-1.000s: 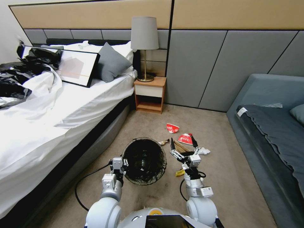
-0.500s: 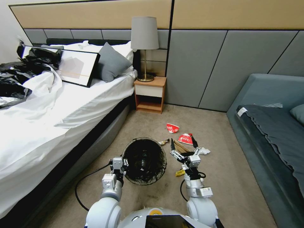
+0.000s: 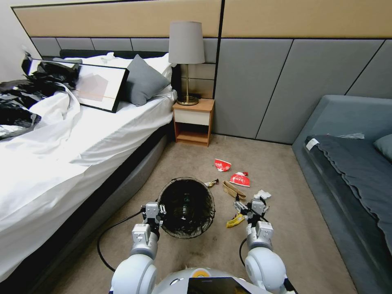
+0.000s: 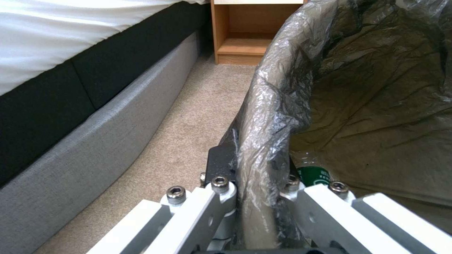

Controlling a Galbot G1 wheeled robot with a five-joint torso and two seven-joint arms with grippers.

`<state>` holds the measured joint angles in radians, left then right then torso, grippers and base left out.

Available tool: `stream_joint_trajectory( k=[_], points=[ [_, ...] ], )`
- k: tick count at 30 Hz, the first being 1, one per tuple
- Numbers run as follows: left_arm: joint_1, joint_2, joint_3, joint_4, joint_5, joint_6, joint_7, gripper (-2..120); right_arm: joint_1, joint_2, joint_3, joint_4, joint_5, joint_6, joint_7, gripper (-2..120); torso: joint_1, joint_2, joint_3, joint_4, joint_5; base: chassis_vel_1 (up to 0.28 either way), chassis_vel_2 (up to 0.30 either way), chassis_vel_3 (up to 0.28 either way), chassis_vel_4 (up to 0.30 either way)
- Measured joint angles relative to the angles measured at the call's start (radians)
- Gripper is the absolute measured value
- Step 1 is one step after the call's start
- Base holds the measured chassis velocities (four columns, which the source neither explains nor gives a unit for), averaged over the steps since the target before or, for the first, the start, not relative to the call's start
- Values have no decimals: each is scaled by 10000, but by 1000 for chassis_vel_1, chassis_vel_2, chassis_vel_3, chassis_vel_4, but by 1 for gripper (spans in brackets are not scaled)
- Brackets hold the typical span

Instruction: Pick up the trash bin, then pick up the garbage from the floor and place it into the trash bin.

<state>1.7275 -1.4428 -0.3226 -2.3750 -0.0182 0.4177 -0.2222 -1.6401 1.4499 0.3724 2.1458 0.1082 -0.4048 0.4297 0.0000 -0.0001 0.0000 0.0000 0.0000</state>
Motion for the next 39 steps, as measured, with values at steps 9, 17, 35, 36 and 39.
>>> stream_joint_trajectory(
  k=[9,17,35,36,39],
  points=[
    [7,22,107,6,53,-25,12,2,452,-321,10,-1267,1731,-819,476,100,0,0,0,0,0,0,0,0,0],
    [26,53,154,9,90,-30,18,2,998,-322,67,-2450,2625,-884,490,100,0,0,1,0,-1,0,0,0,0],
    [102,47,70,9,106,-41,-18,2,2655,-111,275,-4792,3185,-674,-205,100,1,0,1,0,0,0,0,0,0],
    [102,47,70,9,106,-41,-18,2,2655,-111,275,-4792,3185,-674,-205,100,1,0,1,0,0,0,0,0,0],
    [132,47,49,8,107,-52,-24,2,2962,-68,403,-5424,3138,-549,-474,100,0,1,1,-1,0,0,0,0,0]
  ],
)
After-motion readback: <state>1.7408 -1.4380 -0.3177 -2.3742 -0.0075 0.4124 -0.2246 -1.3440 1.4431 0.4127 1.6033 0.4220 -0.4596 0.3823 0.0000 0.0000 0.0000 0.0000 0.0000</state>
